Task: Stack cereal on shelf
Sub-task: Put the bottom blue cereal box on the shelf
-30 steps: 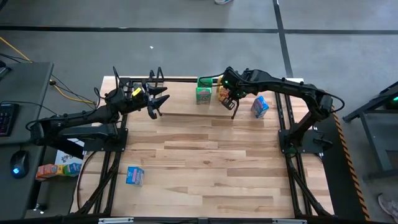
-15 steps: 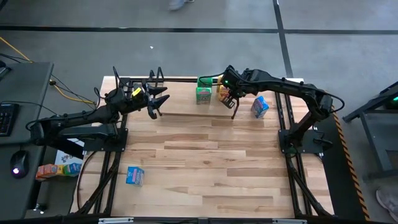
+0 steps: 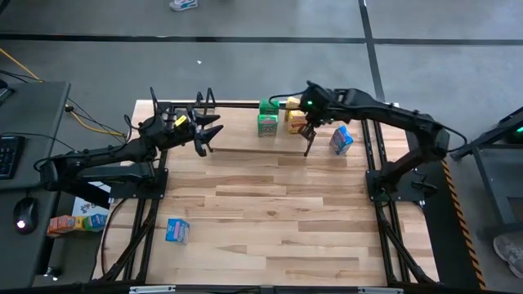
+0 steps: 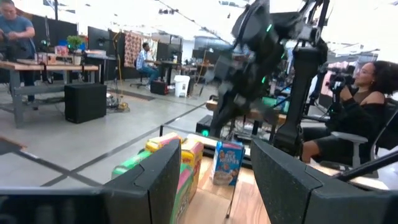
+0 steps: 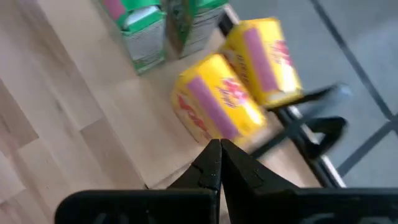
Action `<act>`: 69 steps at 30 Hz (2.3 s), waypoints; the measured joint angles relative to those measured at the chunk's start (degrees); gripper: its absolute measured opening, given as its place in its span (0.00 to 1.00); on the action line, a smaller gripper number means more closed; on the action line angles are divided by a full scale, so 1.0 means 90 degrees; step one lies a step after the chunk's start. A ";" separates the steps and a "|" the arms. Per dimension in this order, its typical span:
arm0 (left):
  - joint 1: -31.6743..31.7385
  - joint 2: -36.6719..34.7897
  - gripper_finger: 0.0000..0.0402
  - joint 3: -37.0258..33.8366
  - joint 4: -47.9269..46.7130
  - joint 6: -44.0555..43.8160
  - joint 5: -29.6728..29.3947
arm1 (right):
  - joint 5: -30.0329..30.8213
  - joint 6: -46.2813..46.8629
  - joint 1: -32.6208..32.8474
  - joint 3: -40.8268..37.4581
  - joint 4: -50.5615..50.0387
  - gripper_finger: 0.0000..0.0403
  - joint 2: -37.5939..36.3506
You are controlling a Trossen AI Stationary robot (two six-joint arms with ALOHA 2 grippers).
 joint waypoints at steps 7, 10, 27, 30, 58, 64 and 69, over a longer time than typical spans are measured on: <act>0.0000 0.0000 0.46 -0.0002 -0.0258 0.0000 -0.0001 | 0.0671 0.0780 0.0155 -0.0995 0.0000 0.00 -0.1268; 0.0000 0.0000 0.46 -0.0002 -0.0267 0.0000 -0.0001 | 0.0797 0.1273 0.0148 -0.2080 0.0267 0.00 -0.2078; -0.0045 0.0000 0.46 0.0041 -0.0208 -0.0259 0.2226 | 0.0338 0.1923 0.0152 -0.5636 0.3863 0.34 -0.5257; -0.0252 0.0000 0.46 0.0041 0.0023 -0.0684 0.2863 | 0.0253 0.1941 0.0152 -0.5794 0.3943 0.40 -0.5289; -0.7254 0.0849 0.47 0.1959 -0.5856 -0.0686 -0.1258 | -0.0145 0.2476 0.0152 -0.5836 0.4048 0.45 -0.5188; -0.8031 0.1054 0.47 0.2188 -0.6240 -0.1383 -0.0415 | -0.0145 0.2476 0.0152 -0.5836 0.4044 0.45 -0.5186; -0.8451 0.1019 0.47 0.2195 -0.6678 -0.2294 -0.0207 | -0.0142 0.2478 0.0152 -0.5836 0.4044 0.45 -0.5186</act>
